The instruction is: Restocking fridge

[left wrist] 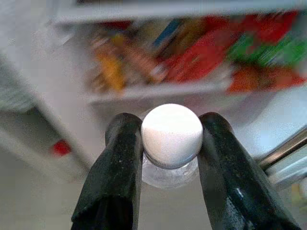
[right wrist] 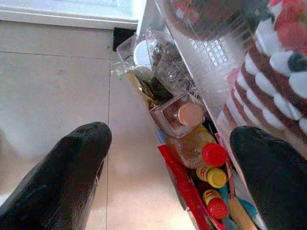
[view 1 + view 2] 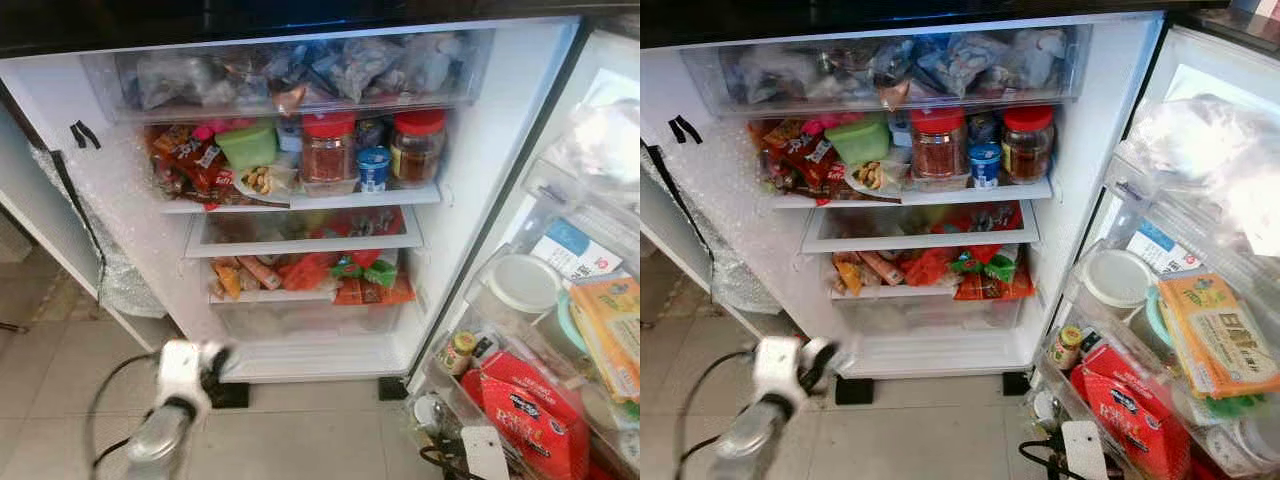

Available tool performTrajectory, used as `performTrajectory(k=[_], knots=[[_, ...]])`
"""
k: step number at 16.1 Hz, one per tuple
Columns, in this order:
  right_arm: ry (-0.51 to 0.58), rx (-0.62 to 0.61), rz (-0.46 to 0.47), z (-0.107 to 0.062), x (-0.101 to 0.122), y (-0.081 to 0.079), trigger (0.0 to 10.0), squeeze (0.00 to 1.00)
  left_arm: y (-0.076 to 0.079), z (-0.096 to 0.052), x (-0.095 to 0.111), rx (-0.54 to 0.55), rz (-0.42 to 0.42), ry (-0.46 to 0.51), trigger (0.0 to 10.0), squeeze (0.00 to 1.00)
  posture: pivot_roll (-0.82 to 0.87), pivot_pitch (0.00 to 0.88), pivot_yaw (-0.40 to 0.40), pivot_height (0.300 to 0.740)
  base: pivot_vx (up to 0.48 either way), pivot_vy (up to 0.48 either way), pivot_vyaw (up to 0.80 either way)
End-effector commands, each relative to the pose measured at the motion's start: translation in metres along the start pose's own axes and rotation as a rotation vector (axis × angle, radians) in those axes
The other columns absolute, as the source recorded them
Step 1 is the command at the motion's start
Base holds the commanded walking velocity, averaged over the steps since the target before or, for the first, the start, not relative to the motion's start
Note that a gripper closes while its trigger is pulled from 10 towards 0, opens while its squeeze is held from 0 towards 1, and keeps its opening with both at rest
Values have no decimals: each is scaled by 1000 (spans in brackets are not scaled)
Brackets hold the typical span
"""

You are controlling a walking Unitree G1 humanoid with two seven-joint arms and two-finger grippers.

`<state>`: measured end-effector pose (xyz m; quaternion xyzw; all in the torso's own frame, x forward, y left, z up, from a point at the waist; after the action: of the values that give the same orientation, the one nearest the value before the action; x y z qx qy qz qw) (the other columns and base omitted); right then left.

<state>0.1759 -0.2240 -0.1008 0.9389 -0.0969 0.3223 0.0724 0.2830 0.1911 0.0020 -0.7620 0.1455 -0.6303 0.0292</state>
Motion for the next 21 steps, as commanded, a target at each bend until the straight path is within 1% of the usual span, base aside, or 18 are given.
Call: performTrajectory(k=[1, 3, 4, 5, 6, 7, 8, 10, 12, 13, 15, 18, 21], knots=[[-17, 2, -12, -1, -5, 2, 10000, 0, -2, 1, 9, -3, -6, 48, 10000, 0, 110, 88, 31, 740, 0, 0, 0], [-19, 6, -20, -1, -4, 2, 10000, 0, 5, 1, 16, -29, 0, 89, 10000, 0, 101, 86, 36, 740, 0, 0, 0], [-13, 14, -43, -1, -2, 3, 10000, 0, 14, -1, 23, -72, 30, 135, 10000, 0, 97, 94, 43, 740, 0, 0, 0], [-13, 19, -50, 0, -2, 3, 10000, 0, 18, -2, 26, -86, 31, 150, 10000, 0, 97, 94, 43, 740, 0, 0, 0], [-14, 36, -88, 0, -2, 3, 10000, 0, 24, -3, 35, -101, 7, 182, 10000, 0, 93, 99, 46, 740, 0, 0, 0], [-14, 38, -95, 0, -2, 3, 10000, 0, 25, -3, 36, -102, 4, 185, 10000, 0, 93, 99, 46, 740, 0, 0, 0], [-13, 47, -121, 0, -1, 2, 10000, 0, 28, -3, 39, -103, -2, 192, 10000, 0, 93, 103, 41, 740, 0, 0, 0], [-18, 50, -123, 0, -2, 2, 10000, 0, 32, -4, 43, -120, 8, 203, 10000, 0, 112, 101, 33, 740, 0, 0, 0], [-22, 53, -91, -1, -4, 0, 10000, 0, 28, -5, 44, -103, 15, 204, 10000, 0, 108, 95, 36, 740, 0, 0, 0], [-24, 54, -40, -1, -5, -1, 10000, 0, 25, -5, 43, -89, 15, 200, 10000, 0, 99, 92, 38, 740, 0, 0, 0], [-26, 52, 33, -2, -8, -1, 10000, 0, 25, -7, 44, -88, 17, 195, 10000, 0, 92, 83, 43, 740, 0, 0, 0], [-39, 48, 61, -3, -11, 0, 10000, 0, 24, -11, 44, -81, 34, 189, 10000, 0, 97, 76, 42, 740, 0, 0, 0], [-46, 57, 46, -3, -12, 0, 10000, 0, 21, -12, 42, -72, 33, 179, 10000, 0, 94, 70, 43, 740, 0, 0, 0]])
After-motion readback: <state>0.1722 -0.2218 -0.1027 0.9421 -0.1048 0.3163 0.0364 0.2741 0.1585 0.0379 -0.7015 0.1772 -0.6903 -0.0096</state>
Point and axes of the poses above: a point about 5 cm out from each wrist's last joint towards the gripper, its own z axis pointing out of the wrist towards the gripper, its own x axis along the axis of the wrist's last joint, y = z × x, the point moved 2 cm from there along z, pointing out of the wrist towards the gripper, and after that the axes turned 15 degrees about z, right-handed, at the moved point
